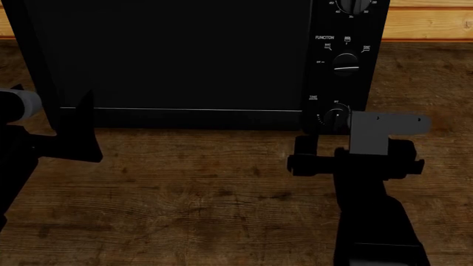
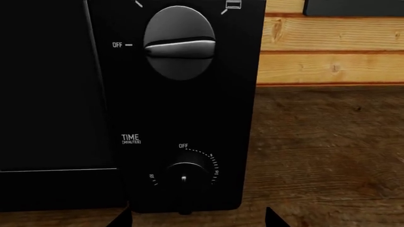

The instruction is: Turn on the toaster oven by setting the timer.

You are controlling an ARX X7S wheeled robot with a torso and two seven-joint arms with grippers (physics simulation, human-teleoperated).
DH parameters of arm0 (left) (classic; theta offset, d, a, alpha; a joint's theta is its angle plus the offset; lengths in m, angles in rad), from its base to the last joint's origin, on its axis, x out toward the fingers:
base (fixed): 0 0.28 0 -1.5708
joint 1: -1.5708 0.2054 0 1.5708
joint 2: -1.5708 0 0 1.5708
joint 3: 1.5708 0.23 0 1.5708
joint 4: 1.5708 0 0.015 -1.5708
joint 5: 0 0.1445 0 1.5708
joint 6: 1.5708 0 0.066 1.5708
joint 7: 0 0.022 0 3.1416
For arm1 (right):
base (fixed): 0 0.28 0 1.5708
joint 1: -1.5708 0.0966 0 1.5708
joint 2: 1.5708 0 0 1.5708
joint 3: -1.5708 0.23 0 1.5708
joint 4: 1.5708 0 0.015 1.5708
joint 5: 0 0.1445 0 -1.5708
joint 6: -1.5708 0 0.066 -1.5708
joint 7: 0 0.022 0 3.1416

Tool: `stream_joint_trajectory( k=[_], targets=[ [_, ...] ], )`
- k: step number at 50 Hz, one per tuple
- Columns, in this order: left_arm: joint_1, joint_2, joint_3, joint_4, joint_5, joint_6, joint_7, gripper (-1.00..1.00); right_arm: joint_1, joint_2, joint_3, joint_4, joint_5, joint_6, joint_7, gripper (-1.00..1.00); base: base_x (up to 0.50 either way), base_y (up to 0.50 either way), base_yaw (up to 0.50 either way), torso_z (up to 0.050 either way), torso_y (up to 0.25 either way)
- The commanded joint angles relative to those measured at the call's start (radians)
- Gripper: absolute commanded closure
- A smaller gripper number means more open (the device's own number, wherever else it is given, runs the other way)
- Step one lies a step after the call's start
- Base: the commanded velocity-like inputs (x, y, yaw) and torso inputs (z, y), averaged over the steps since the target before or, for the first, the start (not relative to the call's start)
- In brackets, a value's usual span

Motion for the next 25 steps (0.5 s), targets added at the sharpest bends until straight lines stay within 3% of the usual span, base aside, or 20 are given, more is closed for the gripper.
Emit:
stream_joint_trajectory(
  k=[1,25],
  targets=[
    [0.004,-0.008,0.001,0.000,0.000,0.001,-0.005,-1.00,0.127,-0.028,-0.020,0.299,-0.029,-0.154,-0.030,-1.00,0.00,0.00,0.00,0.000,0.000],
    [0.011,-0.015,0.009,-0.005,-0.003,0.010,-0.008,-1.00,0.224,-0.060,-0.049,0.507,-0.051,-0.264,-0.049,-1.00,0.00,0.00,0.00,0.000,0.000]
  ],
)
